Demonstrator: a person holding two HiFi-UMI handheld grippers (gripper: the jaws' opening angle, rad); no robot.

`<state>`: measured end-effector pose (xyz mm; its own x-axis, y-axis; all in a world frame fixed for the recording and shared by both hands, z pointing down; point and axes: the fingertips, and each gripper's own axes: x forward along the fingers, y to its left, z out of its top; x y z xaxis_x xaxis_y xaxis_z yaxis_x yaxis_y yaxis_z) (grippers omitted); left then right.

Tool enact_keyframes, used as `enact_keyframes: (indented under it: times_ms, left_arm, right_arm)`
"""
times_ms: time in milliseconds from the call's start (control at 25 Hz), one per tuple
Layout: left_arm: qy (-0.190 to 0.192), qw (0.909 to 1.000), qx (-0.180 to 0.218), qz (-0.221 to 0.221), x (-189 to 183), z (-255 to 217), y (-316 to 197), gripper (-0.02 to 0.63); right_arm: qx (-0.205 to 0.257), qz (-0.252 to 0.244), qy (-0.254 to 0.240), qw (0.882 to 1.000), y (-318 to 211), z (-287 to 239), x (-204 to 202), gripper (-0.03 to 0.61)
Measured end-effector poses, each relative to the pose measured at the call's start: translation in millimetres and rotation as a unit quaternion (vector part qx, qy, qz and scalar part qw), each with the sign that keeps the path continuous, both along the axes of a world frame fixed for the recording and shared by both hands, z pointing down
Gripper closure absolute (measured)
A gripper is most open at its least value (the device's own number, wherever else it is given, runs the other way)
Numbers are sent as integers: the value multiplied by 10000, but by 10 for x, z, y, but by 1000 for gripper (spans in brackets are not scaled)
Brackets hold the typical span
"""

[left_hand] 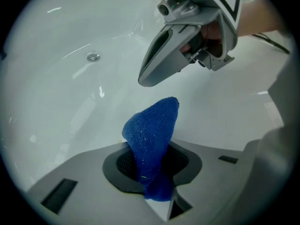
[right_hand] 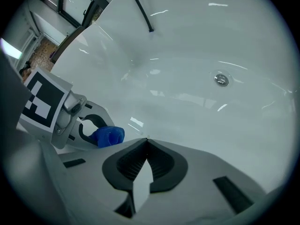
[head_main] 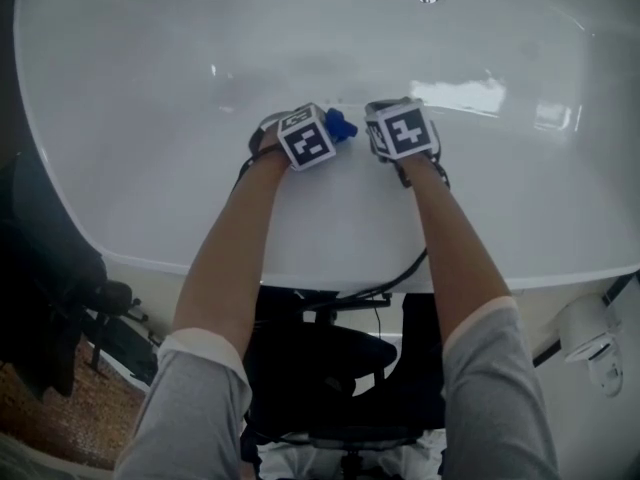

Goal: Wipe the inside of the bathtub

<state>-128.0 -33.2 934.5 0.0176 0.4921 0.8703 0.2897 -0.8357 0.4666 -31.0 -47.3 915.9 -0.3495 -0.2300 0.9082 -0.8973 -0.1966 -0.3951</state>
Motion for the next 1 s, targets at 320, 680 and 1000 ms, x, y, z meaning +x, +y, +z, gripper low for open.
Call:
enact_keyframes:
  times_ms: [320,680,1000]
  left_arm:
    - [-21,9994,292,169,45,502,-62,520]
    - [79,9954,599,746,145,874,-32,522]
    - [-42,9813,949,1672,227,1048,-1,522]
  right_arm:
    - [-150,259,-149,9994,113,378,109,569]
    - [85,447,-72,9989,22,521,321,569]
    - [124,452,-66,9989,-3,545,416,569]
